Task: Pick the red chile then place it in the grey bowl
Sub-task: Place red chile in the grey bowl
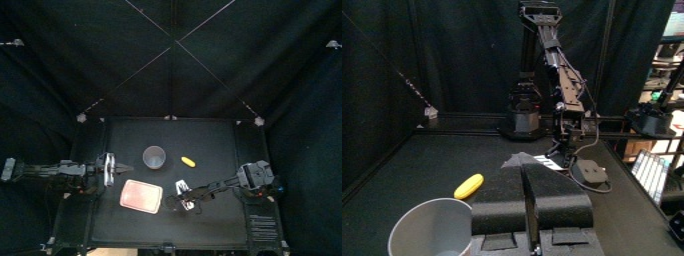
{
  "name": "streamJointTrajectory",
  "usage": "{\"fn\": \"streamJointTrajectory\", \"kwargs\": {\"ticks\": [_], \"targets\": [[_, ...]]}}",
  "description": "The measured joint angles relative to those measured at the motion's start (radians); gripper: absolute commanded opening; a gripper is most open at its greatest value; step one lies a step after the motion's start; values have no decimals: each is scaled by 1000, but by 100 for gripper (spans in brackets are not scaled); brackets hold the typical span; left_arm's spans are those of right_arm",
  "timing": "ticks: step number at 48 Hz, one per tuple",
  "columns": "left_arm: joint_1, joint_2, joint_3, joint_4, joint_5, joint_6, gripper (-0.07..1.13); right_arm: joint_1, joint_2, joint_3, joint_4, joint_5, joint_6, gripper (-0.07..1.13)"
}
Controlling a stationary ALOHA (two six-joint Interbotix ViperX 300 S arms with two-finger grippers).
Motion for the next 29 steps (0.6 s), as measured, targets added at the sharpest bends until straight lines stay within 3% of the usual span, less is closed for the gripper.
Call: {"fn": "streamJointTrajectory", "kwargs": {"ticks": [10,29], "targets": [[0,2,0,2,0,0,-4,-54,-14,-40,-9,-51,8,58],[0,0,0,0,0,0,-4,-273,-86,-239,-46,-291,11,58]]}}
